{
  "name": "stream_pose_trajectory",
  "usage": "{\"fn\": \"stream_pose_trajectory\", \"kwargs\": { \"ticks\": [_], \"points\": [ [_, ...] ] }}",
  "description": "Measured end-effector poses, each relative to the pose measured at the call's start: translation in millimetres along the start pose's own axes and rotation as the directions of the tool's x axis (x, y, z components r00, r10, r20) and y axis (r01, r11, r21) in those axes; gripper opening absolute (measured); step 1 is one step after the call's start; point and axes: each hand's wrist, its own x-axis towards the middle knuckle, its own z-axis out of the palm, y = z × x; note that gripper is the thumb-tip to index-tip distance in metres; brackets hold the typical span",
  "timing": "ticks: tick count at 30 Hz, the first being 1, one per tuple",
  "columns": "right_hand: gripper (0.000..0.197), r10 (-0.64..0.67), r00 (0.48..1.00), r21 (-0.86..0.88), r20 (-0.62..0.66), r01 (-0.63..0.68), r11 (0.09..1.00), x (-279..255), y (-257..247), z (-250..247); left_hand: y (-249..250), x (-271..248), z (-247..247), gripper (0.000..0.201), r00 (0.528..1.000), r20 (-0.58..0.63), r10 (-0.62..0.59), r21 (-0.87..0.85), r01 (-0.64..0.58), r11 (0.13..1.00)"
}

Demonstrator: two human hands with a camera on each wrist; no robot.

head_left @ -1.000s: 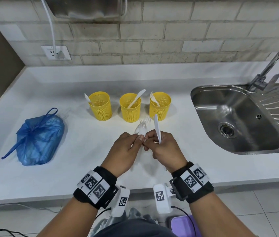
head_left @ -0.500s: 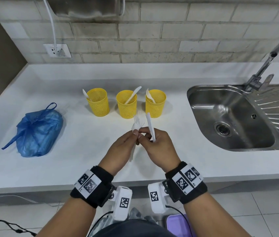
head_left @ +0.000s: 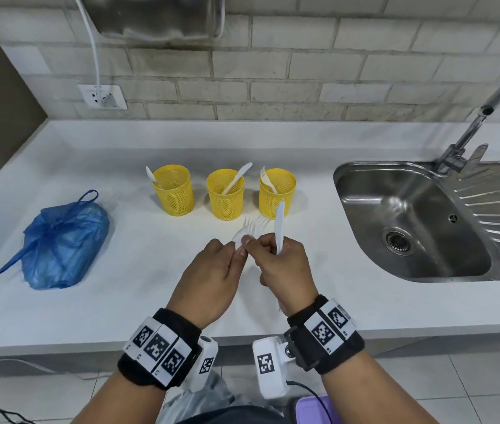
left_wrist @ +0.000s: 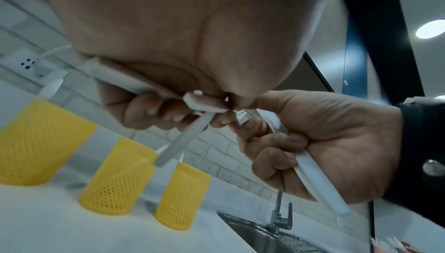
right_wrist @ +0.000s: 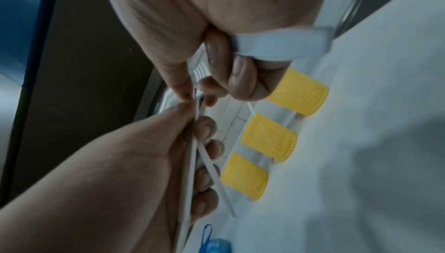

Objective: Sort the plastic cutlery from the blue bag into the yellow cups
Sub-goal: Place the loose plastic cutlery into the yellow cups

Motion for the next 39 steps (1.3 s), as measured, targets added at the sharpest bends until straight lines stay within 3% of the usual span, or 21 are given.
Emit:
{"fn": "stream_pose_trajectory", "kwargs": {
  "ticks": [4,10,18,21,26,30,33,39],
  "points": [
    [0.047,0.077,0.995,0.134,-0.061,-0.069,0.989,15,-2,18,-9,15,-16,0.039,0.997,0.061,0.036,0.033,-0.038,0.999],
    [0.046,0.073,0.995,0.168,-0.073,-0.06,0.984,43,-11,40,-34,38,-34,0.025,0.996,0.063,0.065,-0.138,-0.056,0.989],
    [0.046,0.051,0.999,0.122,0.002,-0.051,0.991,63,-9,70,-67,54,-55,0.031,0.993,0.063,0.098,0.027,-0.1,0.995],
    [0.036,0.052,0.998,0.171,-0.04,-0.044,0.984,71,-15,66,-77,54,-60,0.016,0.993,0.073,0.092,-0.023,-0.091,0.996],
    [0.032,-0.035,0.984,0.145,-0.176,0.061,0.988,94,-36,35,-86,56,-69,0.019,0.997,0.057,0.048,-0.216,-0.035,0.976],
    [0.034,-0.201,0.903,-0.107,-0.38,0.172,0.979,121,-49,1,-90,65,-74,0.02,0.999,-0.006,-0.049,-0.337,0.044,0.94],
    [0.029,-0.336,0.836,-0.377,-0.433,0.171,0.91,144,-49,-16,-95,67,-76,0.011,0.997,0.009,-0.071,-0.309,0.071,0.949],
    [0.026,-0.392,0.848,-0.617,-0.357,0.101,0.781,184,-37,-18,-103,78,-85,0.013,0.989,-0.014,-0.151,-0.366,0.135,0.921]
  ]
}}
